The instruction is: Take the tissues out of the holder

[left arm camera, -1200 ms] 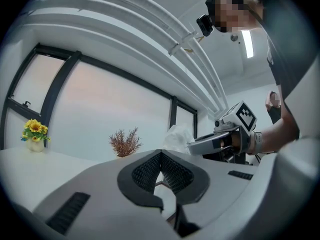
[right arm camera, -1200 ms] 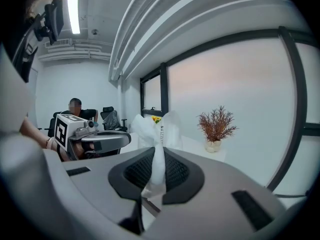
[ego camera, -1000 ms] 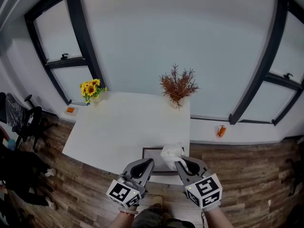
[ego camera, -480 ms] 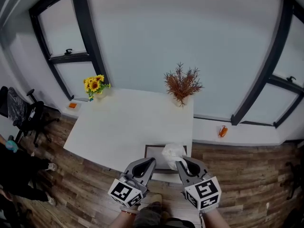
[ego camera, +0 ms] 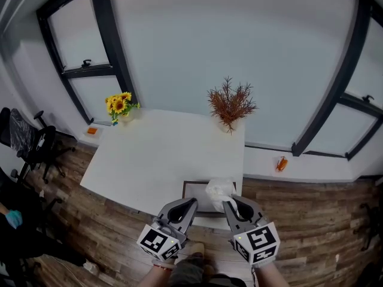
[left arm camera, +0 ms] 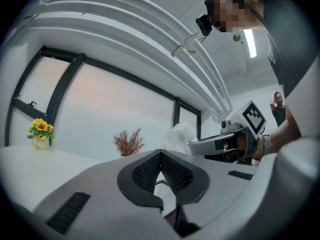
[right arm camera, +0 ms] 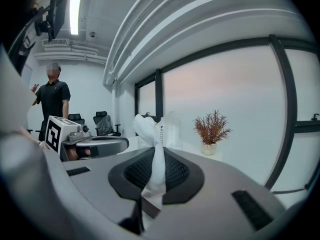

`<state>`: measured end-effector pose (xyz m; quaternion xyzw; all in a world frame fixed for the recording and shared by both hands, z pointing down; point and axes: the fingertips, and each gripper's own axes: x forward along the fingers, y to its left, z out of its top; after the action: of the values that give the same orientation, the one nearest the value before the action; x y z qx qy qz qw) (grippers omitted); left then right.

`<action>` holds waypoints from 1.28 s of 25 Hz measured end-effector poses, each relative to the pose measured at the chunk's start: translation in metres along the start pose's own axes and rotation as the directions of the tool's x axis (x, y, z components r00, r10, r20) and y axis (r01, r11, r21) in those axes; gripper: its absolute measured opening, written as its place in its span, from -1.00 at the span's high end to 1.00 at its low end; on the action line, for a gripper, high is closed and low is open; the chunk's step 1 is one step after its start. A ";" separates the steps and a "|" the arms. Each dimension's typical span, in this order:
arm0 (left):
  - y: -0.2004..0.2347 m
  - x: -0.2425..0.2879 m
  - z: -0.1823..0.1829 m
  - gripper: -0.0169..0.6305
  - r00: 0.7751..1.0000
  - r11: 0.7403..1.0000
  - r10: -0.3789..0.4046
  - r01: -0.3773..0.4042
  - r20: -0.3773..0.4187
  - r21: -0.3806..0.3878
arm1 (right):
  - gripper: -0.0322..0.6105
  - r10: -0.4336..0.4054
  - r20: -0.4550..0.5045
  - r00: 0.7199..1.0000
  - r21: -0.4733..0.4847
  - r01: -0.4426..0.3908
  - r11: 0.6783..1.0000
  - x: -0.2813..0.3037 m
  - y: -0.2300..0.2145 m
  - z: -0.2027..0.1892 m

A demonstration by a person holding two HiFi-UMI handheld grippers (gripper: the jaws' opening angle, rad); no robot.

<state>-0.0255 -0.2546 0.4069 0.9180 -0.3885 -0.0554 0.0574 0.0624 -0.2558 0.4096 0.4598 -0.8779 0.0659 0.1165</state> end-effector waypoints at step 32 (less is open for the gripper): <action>0.015 0.006 -0.006 0.93 1.000 1.000 -0.008 0.008 -0.012 -0.018 | 0.79 -0.020 0.002 1.000 -0.007 0.020 1.000 0.013 -0.004 -0.001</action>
<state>-0.0311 -0.2689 0.4150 0.9193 -0.3839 -0.0536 0.0676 0.0588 -0.2680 0.4138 0.4683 -0.8736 0.0609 0.1178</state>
